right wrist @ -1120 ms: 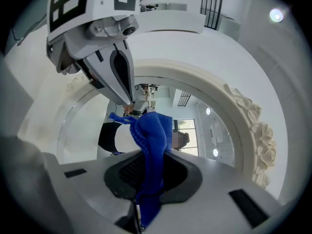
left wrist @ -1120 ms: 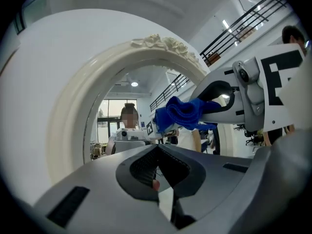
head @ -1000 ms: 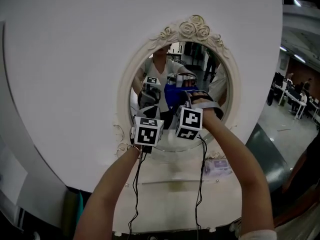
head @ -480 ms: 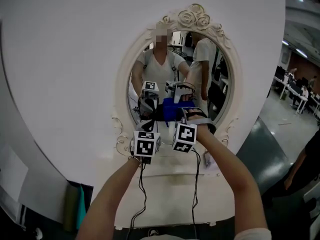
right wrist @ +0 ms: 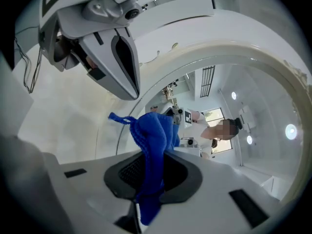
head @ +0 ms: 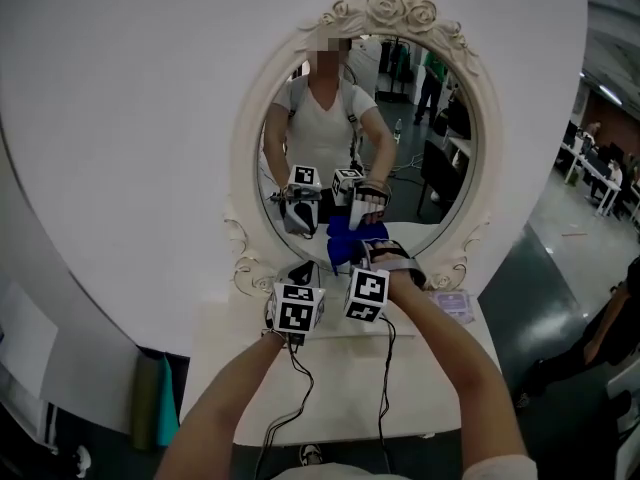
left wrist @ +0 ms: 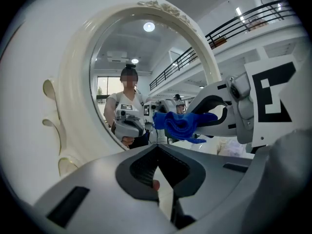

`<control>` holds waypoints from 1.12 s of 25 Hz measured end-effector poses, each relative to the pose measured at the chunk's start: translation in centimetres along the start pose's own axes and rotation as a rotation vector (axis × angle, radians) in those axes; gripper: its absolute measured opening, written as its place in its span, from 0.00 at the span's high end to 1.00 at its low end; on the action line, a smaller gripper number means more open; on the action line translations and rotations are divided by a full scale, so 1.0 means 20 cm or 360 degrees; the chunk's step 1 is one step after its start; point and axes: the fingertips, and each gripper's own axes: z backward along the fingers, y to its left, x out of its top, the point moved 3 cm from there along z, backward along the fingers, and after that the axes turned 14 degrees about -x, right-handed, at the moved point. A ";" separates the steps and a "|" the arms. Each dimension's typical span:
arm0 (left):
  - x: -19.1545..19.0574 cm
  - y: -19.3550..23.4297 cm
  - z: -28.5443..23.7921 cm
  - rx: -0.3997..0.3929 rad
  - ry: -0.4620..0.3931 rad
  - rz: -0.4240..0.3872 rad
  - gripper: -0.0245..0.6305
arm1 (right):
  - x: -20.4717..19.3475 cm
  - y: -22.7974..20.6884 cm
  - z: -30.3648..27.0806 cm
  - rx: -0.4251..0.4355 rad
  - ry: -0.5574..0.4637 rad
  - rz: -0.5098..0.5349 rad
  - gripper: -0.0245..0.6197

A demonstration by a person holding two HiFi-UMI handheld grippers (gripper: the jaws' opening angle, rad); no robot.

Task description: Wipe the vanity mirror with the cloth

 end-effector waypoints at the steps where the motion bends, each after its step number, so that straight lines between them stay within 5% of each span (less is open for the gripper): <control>1: -0.03 -0.01 -0.01 -0.0008 0.0009 0.0002 0.96 | 0.00 0.03 0.00 0.0013 0.0003 -0.0008 0.86; 15: -0.34 -0.02 -0.05 -0.0005 0.0073 0.0119 0.96 | -0.03 0.41 -0.07 0.0239 0.0067 -0.0039 0.86; 28: -0.37 0.02 0.01 0.0048 0.0064 0.0142 0.96 | -0.03 0.49 -0.09 0.0321 0.0120 -0.0071 0.86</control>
